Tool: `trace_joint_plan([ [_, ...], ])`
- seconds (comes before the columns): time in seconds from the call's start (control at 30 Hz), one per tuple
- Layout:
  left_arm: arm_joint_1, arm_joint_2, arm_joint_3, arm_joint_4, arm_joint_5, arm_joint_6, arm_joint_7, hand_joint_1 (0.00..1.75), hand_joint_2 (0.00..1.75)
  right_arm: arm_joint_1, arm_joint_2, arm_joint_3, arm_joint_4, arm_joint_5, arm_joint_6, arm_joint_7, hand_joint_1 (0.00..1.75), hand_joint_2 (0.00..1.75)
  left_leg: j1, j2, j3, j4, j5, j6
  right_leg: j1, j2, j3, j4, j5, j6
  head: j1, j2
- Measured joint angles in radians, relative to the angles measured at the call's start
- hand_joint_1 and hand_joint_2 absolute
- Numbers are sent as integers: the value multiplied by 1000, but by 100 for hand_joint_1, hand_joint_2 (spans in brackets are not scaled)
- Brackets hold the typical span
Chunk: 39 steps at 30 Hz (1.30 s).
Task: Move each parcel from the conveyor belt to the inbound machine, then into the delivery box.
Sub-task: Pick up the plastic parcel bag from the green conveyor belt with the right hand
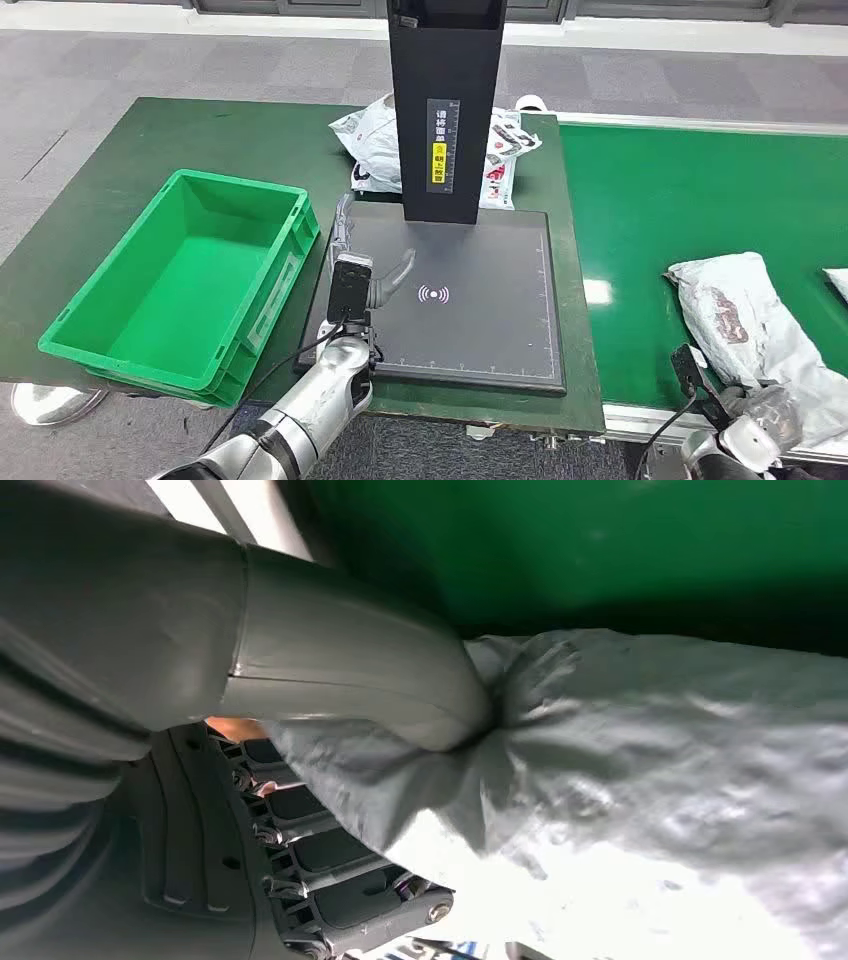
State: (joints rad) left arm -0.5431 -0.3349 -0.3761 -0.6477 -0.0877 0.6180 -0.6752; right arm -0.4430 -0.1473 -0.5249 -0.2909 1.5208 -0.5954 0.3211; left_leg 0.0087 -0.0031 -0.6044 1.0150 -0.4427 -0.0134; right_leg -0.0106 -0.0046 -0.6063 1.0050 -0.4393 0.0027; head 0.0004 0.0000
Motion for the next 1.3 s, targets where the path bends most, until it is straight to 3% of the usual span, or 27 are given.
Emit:
trace_joint_plan([
  [0.23,0,-2,0,0,1,12,0,0,175,-6,2,0,7,-48,-95,-137,175,175,0,0,0,0,0,0,0,0,0,0,0,0,0,0],
  [0.63,0,-2,0,0,4,14,0,0,175,-9,5,0,4,-64,-103,-171,175,175,0,-1,-1,0,0,0,0,-1,0,0,0,0,0,0],
  [0.7,0,-1,3,0,8,21,0,0,175,-6,19,-2,-27,-106,-103,-279,175,175,0,-1,-2,0,0,0,-1,0,0,0,0,0,0,0],
  [0.77,0,0,9,2,11,30,0,0,175,-5,55,-15,-98,-161,-104,-459,175,175,0,0,-2,0,0,0,0,1,-1,1,0,0,0,0],
  [0.9,-2,4,27,2,1,46,0,0,175,-22,184,-66,-275,-282,-106,-853,175,175,0,1,0,-1,1,-2,2,3,-1,1,0,-1,0,0],
  [0.97,-5,11,37,-4,-5,49,0,0,175,-26,262,-63,-358,-352,-106,-957,175,175,1,1,0,-1,2,-4,3,3,-1,2,0,-2,0,0],
  [1.03,-10,18,51,-10,-10,41,0,0,175,-9,331,-10,-444,-417,-106,-942,175,175,2,-1,0,-2,3,-5,4,1,-1,2,-1,-3,0,0],
  [1.1,-13,28,68,-16,-22,31,0,0,175,28,383,109,-536,-455,-105,-873,175,175,2,-2,0,-3,3,-6,4,1,-1,3,-1,-4,0,0],
  [1.3,-23,41,99,-24,-71,15,0,0,175,92,458,533,-706,-455,-105,-749,175,175,2,3,0,-3,3,-7,3,6,-5,3,0,-5,0,0],
])
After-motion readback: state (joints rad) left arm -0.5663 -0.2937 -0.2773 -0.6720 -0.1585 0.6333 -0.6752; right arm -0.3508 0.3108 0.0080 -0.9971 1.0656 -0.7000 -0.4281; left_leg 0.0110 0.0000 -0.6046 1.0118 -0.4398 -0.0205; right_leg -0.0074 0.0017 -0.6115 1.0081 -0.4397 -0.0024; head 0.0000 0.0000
